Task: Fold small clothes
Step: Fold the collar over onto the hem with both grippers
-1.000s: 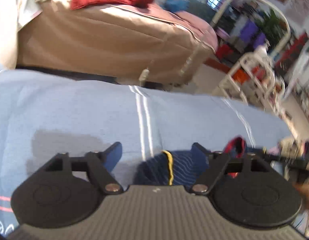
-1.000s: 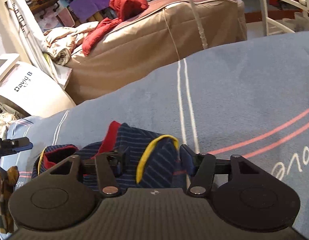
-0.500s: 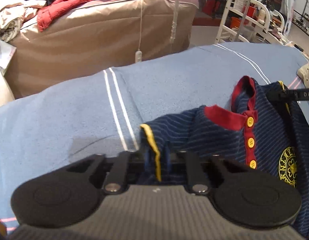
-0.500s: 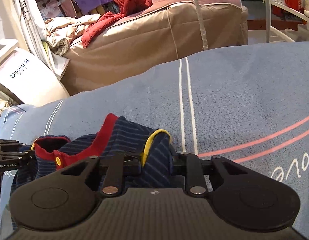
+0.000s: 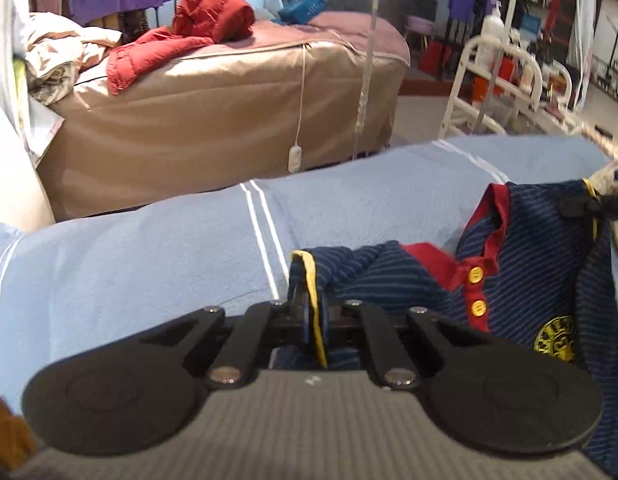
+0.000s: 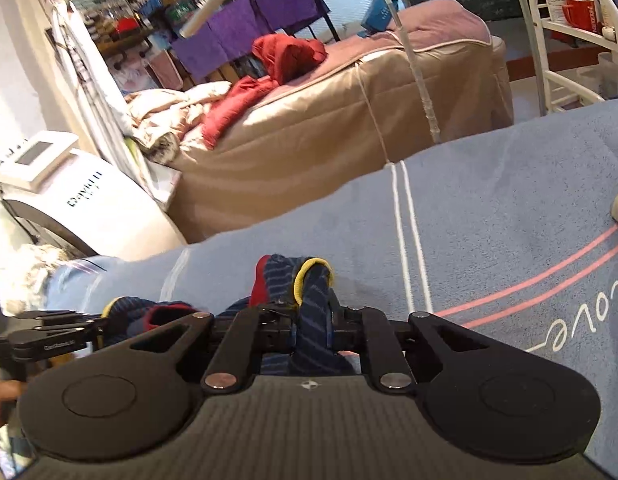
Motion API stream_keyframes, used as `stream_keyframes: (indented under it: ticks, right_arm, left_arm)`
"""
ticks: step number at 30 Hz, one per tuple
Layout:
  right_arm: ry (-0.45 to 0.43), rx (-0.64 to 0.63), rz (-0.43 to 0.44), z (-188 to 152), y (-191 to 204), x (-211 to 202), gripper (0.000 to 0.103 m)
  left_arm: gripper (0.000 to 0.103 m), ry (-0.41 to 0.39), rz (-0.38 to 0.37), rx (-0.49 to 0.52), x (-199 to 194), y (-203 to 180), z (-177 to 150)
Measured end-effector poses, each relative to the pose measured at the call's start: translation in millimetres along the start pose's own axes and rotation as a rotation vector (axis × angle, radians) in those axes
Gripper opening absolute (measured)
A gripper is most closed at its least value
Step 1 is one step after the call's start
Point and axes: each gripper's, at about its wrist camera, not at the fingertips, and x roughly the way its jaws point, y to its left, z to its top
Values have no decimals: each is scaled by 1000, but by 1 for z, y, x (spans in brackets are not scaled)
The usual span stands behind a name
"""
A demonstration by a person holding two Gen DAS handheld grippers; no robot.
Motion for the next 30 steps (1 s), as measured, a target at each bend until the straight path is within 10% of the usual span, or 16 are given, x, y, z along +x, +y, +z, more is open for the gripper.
stream_keyframes:
  ticks: [8,15,24,30]
  right_arm:
    - [8,4,179,-26,17,-65,20]
    - [45,20,327,-90,26,-163,20]
    - [222,-44,273,-207,25,-204,20]
    - [189,31,246,-229,20,-207,20]
  left_arm:
    - [5,-79,-65,-61,-80,10,-37]
    - [6,-87,-190,-76,-196,9,-146]
    - [6,97,-263,-149,-252,-11,-307]
    - [6,89,-274,-280,-259,-1,-348]
